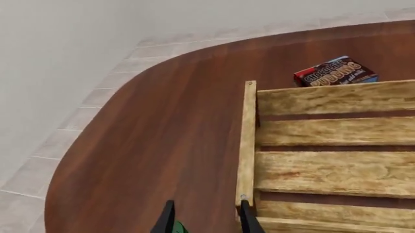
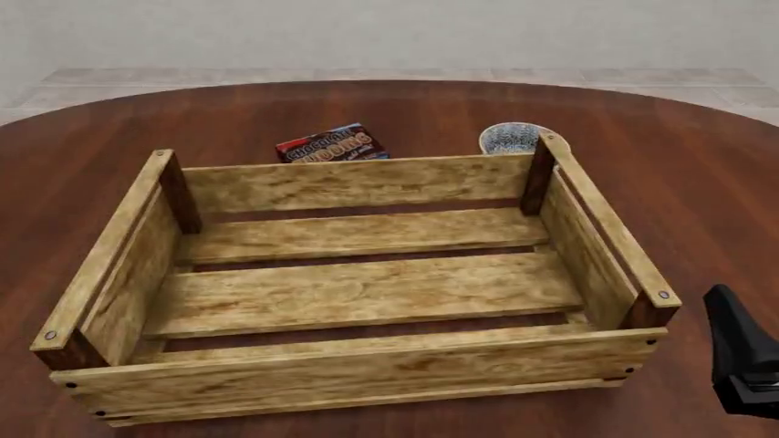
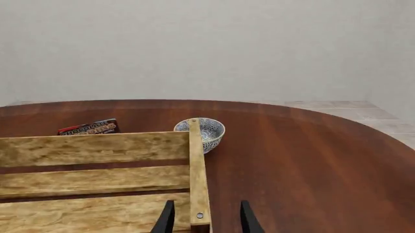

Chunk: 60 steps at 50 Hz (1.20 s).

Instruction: Pick up the salad dressing and put it in the tray.

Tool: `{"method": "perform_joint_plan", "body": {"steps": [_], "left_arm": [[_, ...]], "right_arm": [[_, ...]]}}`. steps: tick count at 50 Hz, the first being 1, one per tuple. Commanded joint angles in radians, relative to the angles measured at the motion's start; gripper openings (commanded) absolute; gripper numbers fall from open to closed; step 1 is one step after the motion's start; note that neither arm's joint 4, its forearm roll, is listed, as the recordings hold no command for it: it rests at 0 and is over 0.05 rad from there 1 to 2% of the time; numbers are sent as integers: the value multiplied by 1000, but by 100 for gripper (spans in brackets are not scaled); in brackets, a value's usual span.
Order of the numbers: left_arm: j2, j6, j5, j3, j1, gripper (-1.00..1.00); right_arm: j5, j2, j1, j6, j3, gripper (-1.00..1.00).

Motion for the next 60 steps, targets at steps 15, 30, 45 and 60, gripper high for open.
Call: {"method": "perform_joint_plan", "body": {"steps": [15, 30, 45, 60], "left_arm": [[41, 66, -26, 77, 233, 100], [176, 5, -222, 203, 306, 100], [263, -15, -331, 290, 382, 100], [354, -25, -455, 394, 429, 100]], "right_arm": [[0, 0, 0, 0, 0, 100], [0, 0, 0, 0, 0, 100], [0, 0, 0, 0, 0, 100], [0, 0, 0, 0, 0, 100]]}}
